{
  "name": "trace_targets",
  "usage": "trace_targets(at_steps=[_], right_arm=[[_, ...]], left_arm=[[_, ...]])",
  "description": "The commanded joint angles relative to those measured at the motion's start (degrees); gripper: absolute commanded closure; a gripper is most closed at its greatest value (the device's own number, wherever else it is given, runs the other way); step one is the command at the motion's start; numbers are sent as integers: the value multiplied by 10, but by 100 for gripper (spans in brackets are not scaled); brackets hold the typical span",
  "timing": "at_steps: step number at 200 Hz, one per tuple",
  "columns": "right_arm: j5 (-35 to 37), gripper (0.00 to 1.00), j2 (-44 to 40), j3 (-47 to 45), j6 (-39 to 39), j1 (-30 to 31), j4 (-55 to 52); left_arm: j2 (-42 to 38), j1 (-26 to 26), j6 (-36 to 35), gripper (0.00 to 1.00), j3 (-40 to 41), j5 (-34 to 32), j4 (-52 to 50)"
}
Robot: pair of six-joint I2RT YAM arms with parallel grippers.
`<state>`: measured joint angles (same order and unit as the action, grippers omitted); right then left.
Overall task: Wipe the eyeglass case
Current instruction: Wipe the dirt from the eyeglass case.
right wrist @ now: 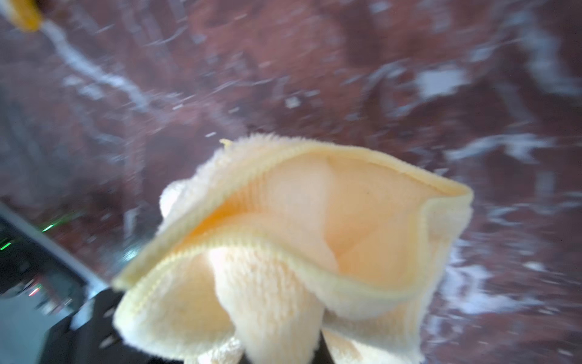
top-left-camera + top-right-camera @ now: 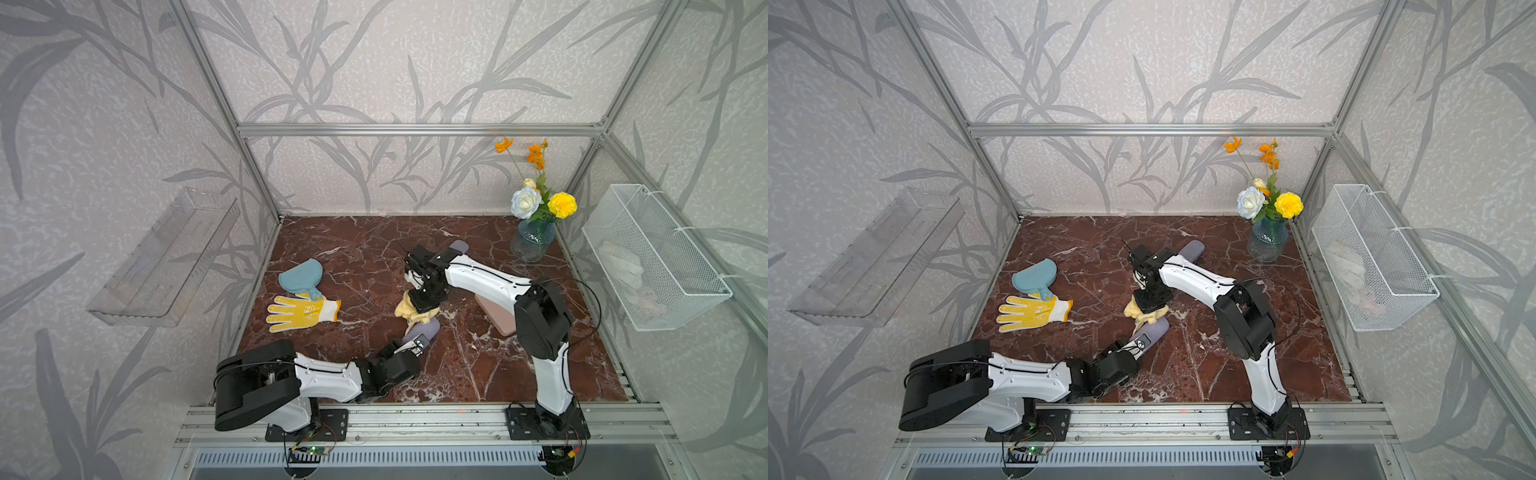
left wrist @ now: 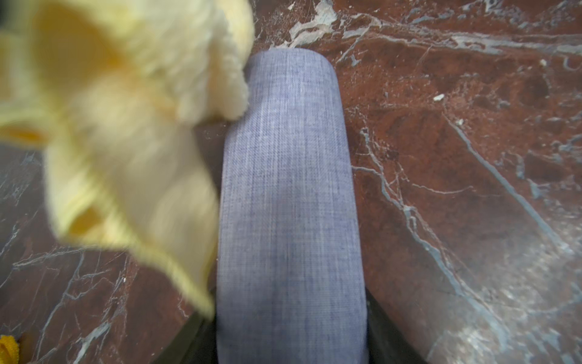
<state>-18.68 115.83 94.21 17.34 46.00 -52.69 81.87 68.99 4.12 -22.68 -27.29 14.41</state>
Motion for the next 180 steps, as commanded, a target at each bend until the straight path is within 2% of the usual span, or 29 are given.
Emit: trace_targets(at_steps=[1, 26, 37, 57, 71, 98, 129, 180], right_arm=[[-146, 100, 0, -49, 9, -4, 15], [-115, 100, 30, -79, 9, -59, 9], [-53, 100, 37, -79, 6, -83, 0], [104, 100, 44, -55, -12, -102, -30], [149, 100, 52, -38, -27, -107, -40], [137, 100, 67, -29, -48, -107, -37], [117, 100, 53, -73, -51, -105, -27], [30, 100, -63, -223, -6, -97, 12]], left_arm=[[10, -3, -2, 85, -2, -17, -12], [10, -3, -2, 85, -1, -15, -9], [10, -2, -3, 85, -1, -14, -9], [9, -3, -3, 85, -1, -11, -9], [7, -3, -1, 85, 2, -7, -7], [8, -4, -3, 86, -2, 21, -8], [8, -15, 18, 87, -8, 35, -23], [11, -105, 75, 88, -44, 166, -97]])
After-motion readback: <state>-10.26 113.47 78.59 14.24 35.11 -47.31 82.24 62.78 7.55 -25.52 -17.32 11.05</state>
